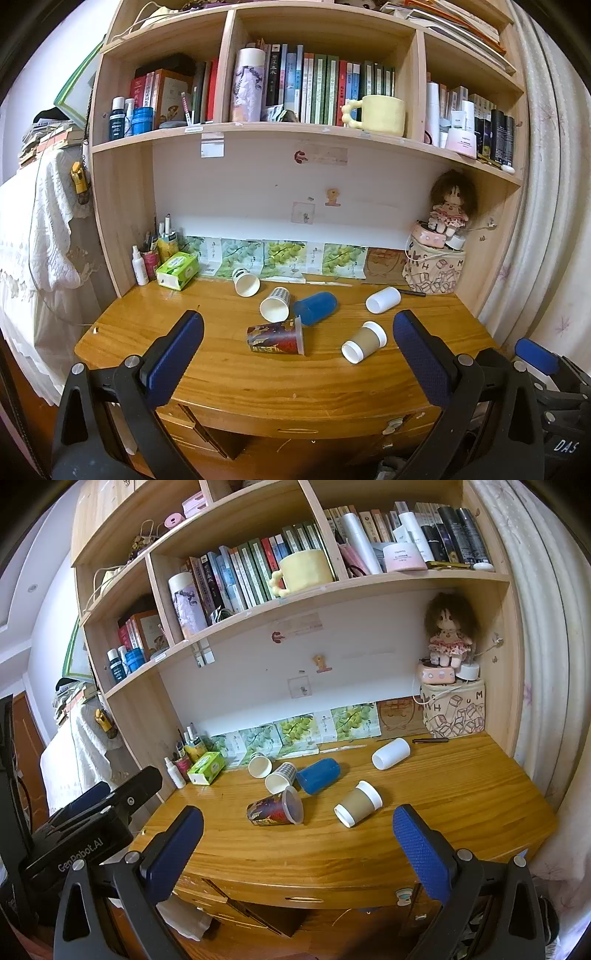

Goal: Flip cup upright
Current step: 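Move both tools toward the blue plastic cup lying on the desk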

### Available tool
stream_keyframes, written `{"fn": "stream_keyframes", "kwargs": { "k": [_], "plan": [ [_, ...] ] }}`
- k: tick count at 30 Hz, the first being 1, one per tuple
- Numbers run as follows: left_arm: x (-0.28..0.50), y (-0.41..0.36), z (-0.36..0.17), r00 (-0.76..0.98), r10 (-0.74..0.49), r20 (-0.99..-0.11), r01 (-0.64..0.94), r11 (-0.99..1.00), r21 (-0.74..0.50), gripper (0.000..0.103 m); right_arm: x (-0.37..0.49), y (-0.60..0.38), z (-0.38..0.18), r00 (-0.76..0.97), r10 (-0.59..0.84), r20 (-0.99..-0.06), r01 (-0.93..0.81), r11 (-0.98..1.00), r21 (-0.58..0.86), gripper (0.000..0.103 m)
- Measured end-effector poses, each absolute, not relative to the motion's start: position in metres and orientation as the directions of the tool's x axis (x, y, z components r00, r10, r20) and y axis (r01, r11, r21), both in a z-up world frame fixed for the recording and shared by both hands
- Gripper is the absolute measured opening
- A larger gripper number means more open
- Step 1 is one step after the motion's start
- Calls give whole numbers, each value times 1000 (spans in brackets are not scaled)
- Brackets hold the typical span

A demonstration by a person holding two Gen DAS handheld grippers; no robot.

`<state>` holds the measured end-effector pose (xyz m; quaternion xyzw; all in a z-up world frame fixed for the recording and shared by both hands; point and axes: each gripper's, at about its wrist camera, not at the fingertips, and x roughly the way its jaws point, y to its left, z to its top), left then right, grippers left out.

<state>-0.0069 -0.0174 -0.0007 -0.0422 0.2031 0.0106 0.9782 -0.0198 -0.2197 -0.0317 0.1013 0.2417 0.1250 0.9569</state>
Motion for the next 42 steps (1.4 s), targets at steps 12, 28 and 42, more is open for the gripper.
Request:
{"fn": "stream_keyframes", "kwargs": {
  "k": [12,28,42],
  "plan": [
    [7,-6,-6,882,16,-471,-81,990,-118,102,-17,-213,-29,833,293,-469,-197,949,245,103],
    [65,10,-25,830,19,-557,-128,979,-157,102,32,-203,-36,775,314,-548,-212,947,243,103],
    [152,9,-44,736,-9,-677,-133,979,-157,102,119,-190,-54,677,364,-640,-249,931,265,103]
  ]
}}
